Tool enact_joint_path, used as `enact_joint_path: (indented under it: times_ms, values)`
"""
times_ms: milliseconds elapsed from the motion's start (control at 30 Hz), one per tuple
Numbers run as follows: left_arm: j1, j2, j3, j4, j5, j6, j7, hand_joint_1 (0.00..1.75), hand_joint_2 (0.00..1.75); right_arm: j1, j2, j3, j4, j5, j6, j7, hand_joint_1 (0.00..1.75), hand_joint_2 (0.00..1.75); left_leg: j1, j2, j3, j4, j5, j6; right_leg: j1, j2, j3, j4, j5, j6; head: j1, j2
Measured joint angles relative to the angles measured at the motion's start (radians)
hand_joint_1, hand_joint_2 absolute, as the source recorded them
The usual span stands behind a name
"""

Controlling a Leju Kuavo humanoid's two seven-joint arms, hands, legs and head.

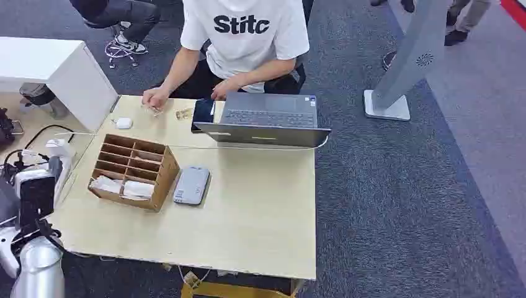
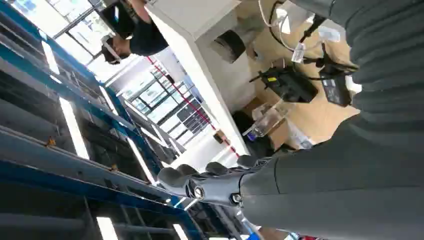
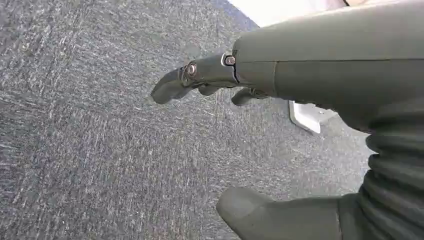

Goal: Pass the card to the sensor for recognition and then transmit it.

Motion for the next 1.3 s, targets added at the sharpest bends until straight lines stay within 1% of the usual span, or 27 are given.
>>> enact_joint_path:
  times_ms: [233,533,700,733,767,800,900,1033,1100,1167,1300]
  values:
    - [-0.078,0.097,-0.084,0.078,-0.207,0.006,0.099,0.00,1.75,-0.006,0.006,-0.006,0.000,0.020,0.016,0.003,0.00,1.75,0.000,0.000,0.000,0.000,0.000,0.000,0.000,0.000,0.000,0.000,0.000,0.000,0.000,0.000]
    - [-0.154,0.202,-0.199,0.151,-0.468,0.011,0.221,0.00,1.75,-0.011,0.012,-0.006,0.000,0.052,0.037,0.009,0.00,1.75,0.000,0.000,0.000,0.000,0.000,0.000,0.000,0.001,0.000,0.000,0.000,0.000,0.000,0.000]
    - [-0.182,0.275,-0.294,0.174,-0.601,0.013,0.305,0.00,1.75,-0.014,0.015,-0.006,0.000,0.073,0.045,0.013,0.00,1.75,0.000,0.000,0.000,0.000,0.000,0.000,0.000,0.001,0.000,0.000,0.000,0.000,0.000,0.000]
    - [-0.186,0.289,-0.314,0.177,-0.625,0.014,0.321,0.33,1.75,-0.014,0.015,-0.006,0.000,0.077,0.047,0.015,0.00,1.75,0.000,0.000,0.000,0.000,0.000,0.000,0.000,0.001,-0.001,0.000,0.000,0.000,0.000,0.000]
    - [-0.190,0.302,-0.334,0.180,-0.645,0.015,0.341,1.10,1.75,-0.015,0.016,-0.006,0.000,0.084,0.049,0.018,0.00,1.75,0.000,0.000,0.000,0.000,0.000,0.000,0.000,0.001,0.000,0.000,0.000,0.000,0.000,0.000]
    - [-0.194,0.314,-0.353,0.183,-0.667,0.015,0.360,1.75,1.75,-0.015,0.016,-0.006,0.000,0.088,0.051,0.018,0.00,1.75,0.000,0.000,0.000,0.000,0.000,0.000,0.000,0.001,0.000,0.001,0.000,0.000,0.000,0.000]
    - [-0.198,0.347,-0.392,0.186,-0.730,0.014,0.409,1.75,1.75,-0.015,0.016,-0.006,0.000,0.105,0.058,0.021,0.00,1.75,0.000,0.001,0.000,0.000,0.000,0.000,0.000,0.002,-0.001,0.001,0.000,0.000,0.000,0.000]
    - [-0.217,0.396,-0.477,0.202,-0.821,0.014,0.472,1.75,1.75,-0.018,0.017,-0.006,0.000,0.126,0.066,0.028,0.00,1.75,0.000,0.001,0.000,0.000,0.000,0.000,0.000,0.001,-0.001,0.001,0.000,0.000,0.000,0.000]
    - [-0.219,0.412,-0.507,0.210,-0.869,0.014,0.504,1.75,1.75,-0.018,0.019,-0.006,0.000,0.138,0.070,0.029,0.00,1.75,0.000,0.001,0.000,0.000,0.000,0.000,0.000,0.002,-0.001,0.001,0.000,0.000,0.000,0.000]
    - [-0.219,0.417,-0.520,0.218,-0.894,0.014,0.514,1.75,1.75,-0.018,0.020,-0.006,0.000,0.146,0.075,0.031,0.00,1.75,0.000,0.001,0.000,0.000,0.000,0.000,0.000,0.002,-0.001,0.001,0.000,0.000,0.000,0.000]
    - [-0.219,0.422,-0.534,0.229,-0.896,0.015,0.514,1.75,1.75,-0.020,0.022,-0.006,0.000,0.150,0.076,0.031,0.00,1.75,0.000,0.001,0.000,0.000,0.000,0.000,0.000,0.002,-0.001,0.001,0.000,0.000,0.000,0.000]
